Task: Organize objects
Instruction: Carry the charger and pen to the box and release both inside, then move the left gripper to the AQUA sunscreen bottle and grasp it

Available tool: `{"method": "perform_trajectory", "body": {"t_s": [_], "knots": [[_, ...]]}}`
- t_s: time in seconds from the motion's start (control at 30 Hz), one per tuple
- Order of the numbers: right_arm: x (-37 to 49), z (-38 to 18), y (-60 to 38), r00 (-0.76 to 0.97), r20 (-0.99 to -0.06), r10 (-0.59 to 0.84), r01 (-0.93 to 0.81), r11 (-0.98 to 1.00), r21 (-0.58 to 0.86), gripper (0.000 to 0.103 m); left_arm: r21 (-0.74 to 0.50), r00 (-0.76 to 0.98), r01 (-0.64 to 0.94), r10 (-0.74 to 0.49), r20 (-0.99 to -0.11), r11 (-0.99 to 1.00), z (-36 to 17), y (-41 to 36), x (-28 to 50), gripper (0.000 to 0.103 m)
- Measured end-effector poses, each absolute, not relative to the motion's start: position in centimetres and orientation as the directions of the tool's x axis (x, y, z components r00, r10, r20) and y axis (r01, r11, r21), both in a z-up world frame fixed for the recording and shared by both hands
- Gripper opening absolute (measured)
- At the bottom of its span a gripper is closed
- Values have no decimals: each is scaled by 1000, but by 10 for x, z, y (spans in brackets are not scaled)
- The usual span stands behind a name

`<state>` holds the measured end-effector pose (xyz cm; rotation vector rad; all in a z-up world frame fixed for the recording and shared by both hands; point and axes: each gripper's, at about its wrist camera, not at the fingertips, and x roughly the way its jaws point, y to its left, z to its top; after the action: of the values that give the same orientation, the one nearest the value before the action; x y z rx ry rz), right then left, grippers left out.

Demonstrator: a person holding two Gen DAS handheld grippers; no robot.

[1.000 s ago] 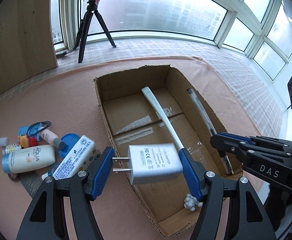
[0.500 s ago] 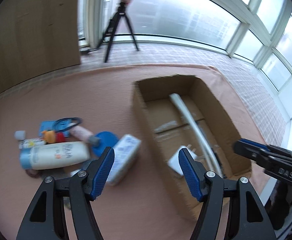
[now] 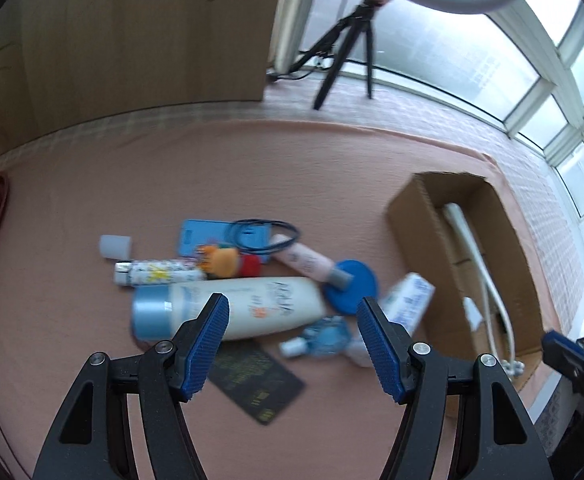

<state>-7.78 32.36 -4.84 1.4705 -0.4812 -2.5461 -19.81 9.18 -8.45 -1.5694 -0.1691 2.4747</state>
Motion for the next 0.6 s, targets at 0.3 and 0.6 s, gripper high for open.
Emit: {"method": "perform_trajectory", "body": {"t_s": [0.3, 0.6], "knots": [[-64, -51, 305, -490, -822, -290, -47, -933, 357, 26, -202, -359, -73, 214, -908, -977, -106, 48, -229, 69], [-52, -50, 296, -494, -824, -276, -78, -930, 359, 26, -230, -292, -45, 232, -928, -972, -129, 29, -248, 62]]}}
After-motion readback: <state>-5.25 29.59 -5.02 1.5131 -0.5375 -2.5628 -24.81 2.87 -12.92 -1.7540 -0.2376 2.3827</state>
